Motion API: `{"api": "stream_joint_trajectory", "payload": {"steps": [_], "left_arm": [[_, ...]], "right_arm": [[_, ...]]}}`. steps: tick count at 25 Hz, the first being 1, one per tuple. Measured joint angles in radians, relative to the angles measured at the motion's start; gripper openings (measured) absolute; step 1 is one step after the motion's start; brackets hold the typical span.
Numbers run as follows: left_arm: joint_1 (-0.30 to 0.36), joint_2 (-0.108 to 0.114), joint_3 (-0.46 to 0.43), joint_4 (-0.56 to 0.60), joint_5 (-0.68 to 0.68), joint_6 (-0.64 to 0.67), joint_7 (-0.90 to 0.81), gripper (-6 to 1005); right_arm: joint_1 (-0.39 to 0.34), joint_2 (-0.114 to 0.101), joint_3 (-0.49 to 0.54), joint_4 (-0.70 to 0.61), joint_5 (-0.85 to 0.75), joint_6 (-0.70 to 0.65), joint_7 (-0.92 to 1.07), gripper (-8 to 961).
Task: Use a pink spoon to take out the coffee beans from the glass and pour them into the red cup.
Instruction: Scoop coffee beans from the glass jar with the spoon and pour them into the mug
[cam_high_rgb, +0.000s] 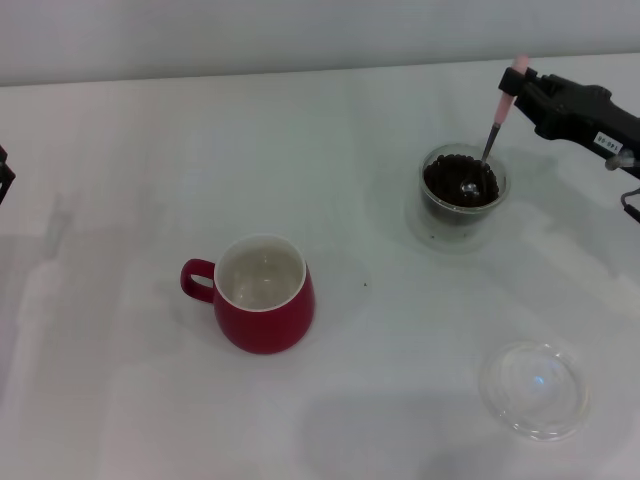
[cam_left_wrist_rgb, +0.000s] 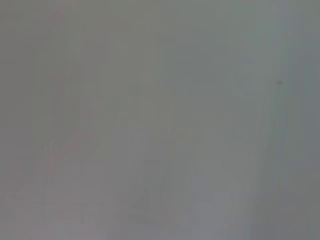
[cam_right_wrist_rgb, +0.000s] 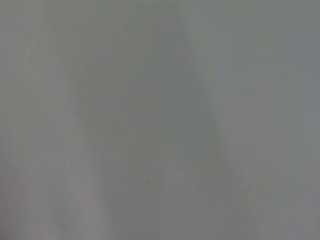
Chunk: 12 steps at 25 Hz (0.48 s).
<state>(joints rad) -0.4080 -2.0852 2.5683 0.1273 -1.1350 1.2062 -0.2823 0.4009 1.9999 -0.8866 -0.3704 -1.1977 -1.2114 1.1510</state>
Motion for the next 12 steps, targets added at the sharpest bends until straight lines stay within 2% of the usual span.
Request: {"api": "stream_joint_trajectory", "payload": {"steps": [12], "left_arm": [[-0.01,0.003,0.0,-0.001,0.0,-0.003,0.005,878]], "right_arm": [[-0.007,0.008,0.012,0.008,0.01,0.032,0.202,168]]}}
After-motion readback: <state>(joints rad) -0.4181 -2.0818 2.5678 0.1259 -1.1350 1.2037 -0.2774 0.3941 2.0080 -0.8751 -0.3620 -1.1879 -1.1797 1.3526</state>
